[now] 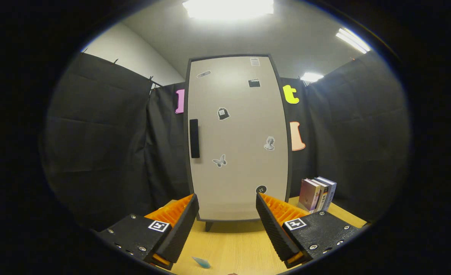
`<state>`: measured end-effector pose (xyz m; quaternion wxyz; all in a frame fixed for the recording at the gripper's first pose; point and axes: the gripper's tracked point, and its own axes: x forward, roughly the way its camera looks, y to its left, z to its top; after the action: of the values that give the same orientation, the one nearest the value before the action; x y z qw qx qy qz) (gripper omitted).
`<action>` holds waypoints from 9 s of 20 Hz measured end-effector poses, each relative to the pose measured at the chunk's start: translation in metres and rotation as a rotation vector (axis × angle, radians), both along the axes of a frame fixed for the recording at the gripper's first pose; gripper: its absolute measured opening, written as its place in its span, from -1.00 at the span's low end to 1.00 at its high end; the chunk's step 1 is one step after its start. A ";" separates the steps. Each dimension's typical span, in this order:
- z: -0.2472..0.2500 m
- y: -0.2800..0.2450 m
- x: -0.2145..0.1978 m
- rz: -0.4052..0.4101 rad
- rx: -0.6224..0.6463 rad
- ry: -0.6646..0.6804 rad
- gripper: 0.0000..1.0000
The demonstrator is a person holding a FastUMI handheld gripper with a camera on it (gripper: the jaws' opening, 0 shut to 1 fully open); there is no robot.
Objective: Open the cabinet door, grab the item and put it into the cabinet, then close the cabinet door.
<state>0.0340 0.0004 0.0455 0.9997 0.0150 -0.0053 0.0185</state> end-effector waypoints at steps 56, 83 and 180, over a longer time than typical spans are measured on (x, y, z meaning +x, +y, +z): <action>0.058 0.086 0.156 0.296 -0.048 0.132 -0.49; 0.061 -0.067 0.022 0.108 -0.033 0.155 -0.73; -0.116 0.036 0.203 0.051 0.037 0.319 -0.03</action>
<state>0.2369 0.0360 -0.0700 0.9866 0.0364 0.1536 0.0409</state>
